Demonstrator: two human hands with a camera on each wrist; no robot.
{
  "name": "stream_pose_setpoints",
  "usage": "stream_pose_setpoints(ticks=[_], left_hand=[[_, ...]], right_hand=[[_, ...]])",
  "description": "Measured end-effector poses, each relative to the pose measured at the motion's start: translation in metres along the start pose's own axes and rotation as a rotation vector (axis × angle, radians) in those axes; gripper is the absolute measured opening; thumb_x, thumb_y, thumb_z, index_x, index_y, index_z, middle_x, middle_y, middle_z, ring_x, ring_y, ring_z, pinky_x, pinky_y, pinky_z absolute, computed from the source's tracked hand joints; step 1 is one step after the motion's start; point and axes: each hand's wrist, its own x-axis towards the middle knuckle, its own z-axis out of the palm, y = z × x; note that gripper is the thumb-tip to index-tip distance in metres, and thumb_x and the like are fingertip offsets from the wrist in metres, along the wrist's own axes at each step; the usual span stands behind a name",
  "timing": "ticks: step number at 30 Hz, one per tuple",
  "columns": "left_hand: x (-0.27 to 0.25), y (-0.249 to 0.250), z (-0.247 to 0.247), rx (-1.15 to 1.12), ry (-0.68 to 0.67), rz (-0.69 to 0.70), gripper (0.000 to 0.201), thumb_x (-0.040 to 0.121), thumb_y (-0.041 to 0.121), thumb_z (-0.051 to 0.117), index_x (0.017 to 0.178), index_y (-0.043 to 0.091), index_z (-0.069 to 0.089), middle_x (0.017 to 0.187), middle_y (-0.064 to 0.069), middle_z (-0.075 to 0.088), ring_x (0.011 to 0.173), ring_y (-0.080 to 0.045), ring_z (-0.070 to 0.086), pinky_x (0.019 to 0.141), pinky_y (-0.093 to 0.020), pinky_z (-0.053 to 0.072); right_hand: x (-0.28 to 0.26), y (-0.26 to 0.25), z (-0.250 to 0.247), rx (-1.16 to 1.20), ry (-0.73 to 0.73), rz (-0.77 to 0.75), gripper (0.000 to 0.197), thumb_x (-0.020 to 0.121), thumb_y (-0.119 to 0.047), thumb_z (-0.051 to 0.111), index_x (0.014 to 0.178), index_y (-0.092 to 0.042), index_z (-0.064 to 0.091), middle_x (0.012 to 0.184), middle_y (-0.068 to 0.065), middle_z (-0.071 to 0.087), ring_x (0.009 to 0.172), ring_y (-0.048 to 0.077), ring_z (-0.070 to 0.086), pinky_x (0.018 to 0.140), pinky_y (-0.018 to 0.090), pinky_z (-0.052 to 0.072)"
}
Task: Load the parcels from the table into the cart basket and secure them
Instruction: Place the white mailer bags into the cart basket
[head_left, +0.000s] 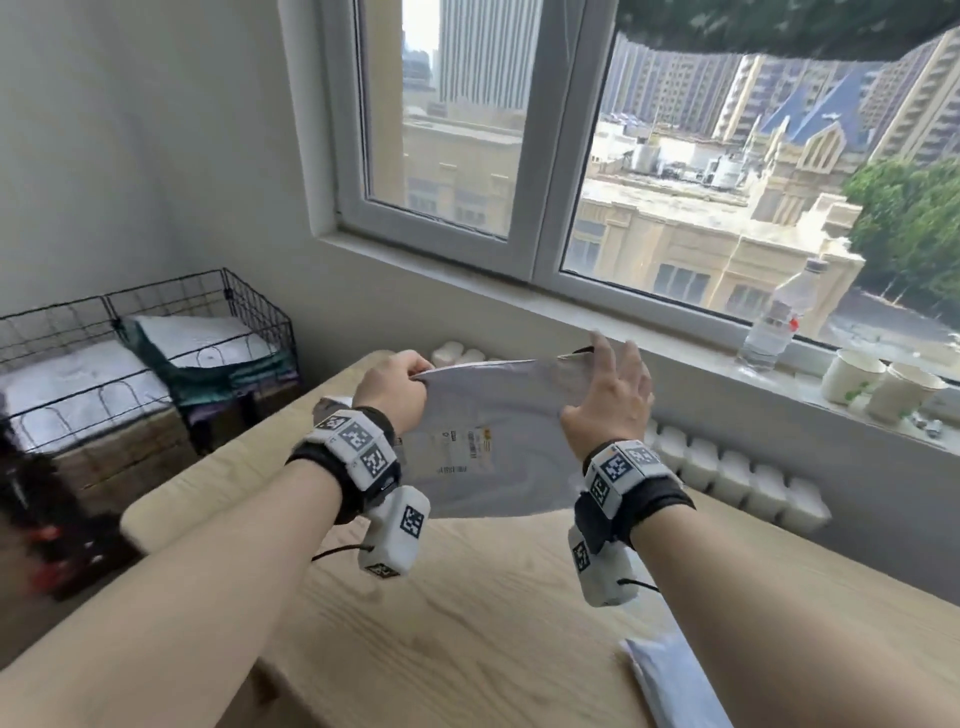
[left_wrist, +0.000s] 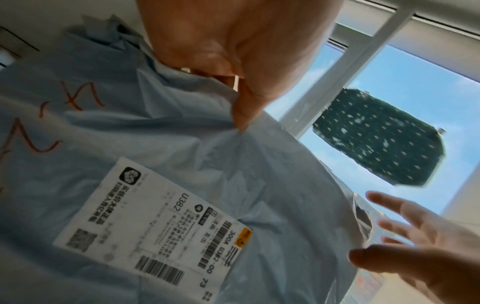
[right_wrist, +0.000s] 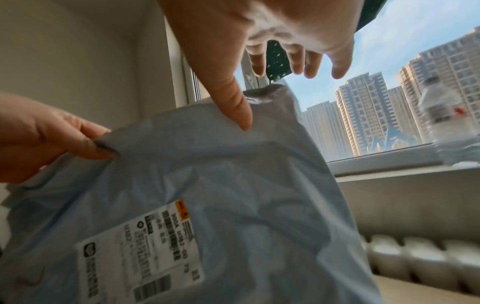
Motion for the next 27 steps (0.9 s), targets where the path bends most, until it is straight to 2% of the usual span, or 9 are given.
stream_pose_setpoints(ticks=[5,9,11,14,16,18,20,23,27], left_hand=[[0.011,-0.071,-0.078,-0.219,0.167,-0.157,0.017,0.086,0.005,0.054,0.089,0.018,0.063,0.087,-0.004,0.063,0.081,-0.021,0.054,0.071,-0.025,0.04],[0.017,-0.126,-0.142,-0.375,0.228,-0.232,0.024,0.085,-0.003,0.048,0.093,0.013,0.064,0.092,-0.006,0.064,0.084,-0.02,0.054,0.075,-0.028,0.043],[0.017,-0.152,-0.172,-0.464,0.256,-0.277,0.027,0.085,-0.005,0.046,0.085,0.016,0.063,0.088,-0.004,0.063,0.083,-0.021,0.055,0.072,-0.027,0.042],[0.018,-0.195,-0.214,-0.603,0.295,-0.341,0.03,0.083,-0.004,0.047,0.074,0.019,0.063,0.085,-0.008,0.065,0.084,-0.026,0.059,0.07,-0.03,0.045],[0.016,-0.222,-0.24,-0.698,0.308,-0.371,0.026,0.083,-0.003,0.049,0.076,0.017,0.063,0.093,-0.014,0.067,0.089,-0.029,0.061,0.078,-0.037,0.049],[0.013,-0.246,-0.263,-0.812,0.307,-0.4,0.023,0.087,-0.005,0.049,0.081,0.012,0.062,0.1,-0.019,0.065,0.094,-0.031,0.061,0.085,-0.042,0.048],[0.011,-0.269,-0.281,-0.901,0.297,-0.44,0.021,0.09,-0.005,0.046,0.086,0.01,0.06,0.103,-0.021,0.064,0.095,-0.032,0.06,0.09,-0.047,0.047],[0.013,-0.296,-0.303,-1.0,0.297,-0.485,0.021,0.095,-0.002,0.042,0.087,0.01,0.057,0.091,-0.017,0.062,0.084,-0.029,0.06,0.083,-0.043,0.047],[0.023,-0.322,-0.324,-1.034,0.362,-0.519,0.02,0.095,0.0,0.042,0.087,0.011,0.057,0.091,-0.014,0.062,0.08,-0.026,0.059,0.08,-0.04,0.047]], right_hand=[[-0.01,-0.076,0.05,0.276,-0.099,0.169,0.097,0.073,-0.014,0.062,0.148,-0.037,0.006,0.155,0.007,0.013,0.142,0.026,0.017,0.117,0.039,0.02],[-0.019,-0.135,0.094,0.477,-0.164,0.362,0.096,0.074,-0.012,0.066,0.15,-0.029,0.009,0.15,0.01,0.026,0.136,0.028,0.032,0.108,0.039,0.033],[-0.026,-0.163,0.117,0.544,-0.211,0.405,0.091,0.075,-0.012,0.067,0.149,-0.023,0.015,0.144,0.012,0.036,0.129,0.031,0.041,0.102,0.039,0.037],[-0.037,-0.208,0.16,0.583,-0.33,0.417,0.09,0.068,-0.014,0.07,0.145,-0.017,0.024,0.129,0.009,0.052,0.113,0.034,0.055,0.097,0.045,0.046],[-0.047,-0.235,0.187,0.642,-0.432,0.441,0.092,0.066,-0.012,0.07,0.145,-0.018,0.024,0.123,0.012,0.055,0.1,0.034,0.061,0.09,0.049,0.052],[-0.061,-0.261,0.209,0.692,-0.532,0.443,0.085,0.077,-0.002,0.064,0.148,-0.018,0.02,0.113,0.015,0.057,0.097,0.032,0.062,0.082,0.043,0.055],[-0.071,-0.282,0.228,0.677,-0.605,0.426,0.078,0.082,0.001,0.059,0.149,-0.018,0.021,0.116,0.015,0.058,0.099,0.029,0.062,0.066,0.034,0.054],[-0.074,-0.312,0.253,0.65,-0.652,0.374,0.069,0.084,0.0,0.057,0.145,-0.016,0.029,0.107,0.013,0.063,0.085,0.024,0.063,0.06,0.028,0.051],[-0.069,-0.346,0.284,0.567,-0.743,0.29,0.033,0.085,0.001,0.053,0.117,-0.005,0.057,0.081,0.008,0.062,0.069,0.017,0.06,0.055,0.026,0.049]])
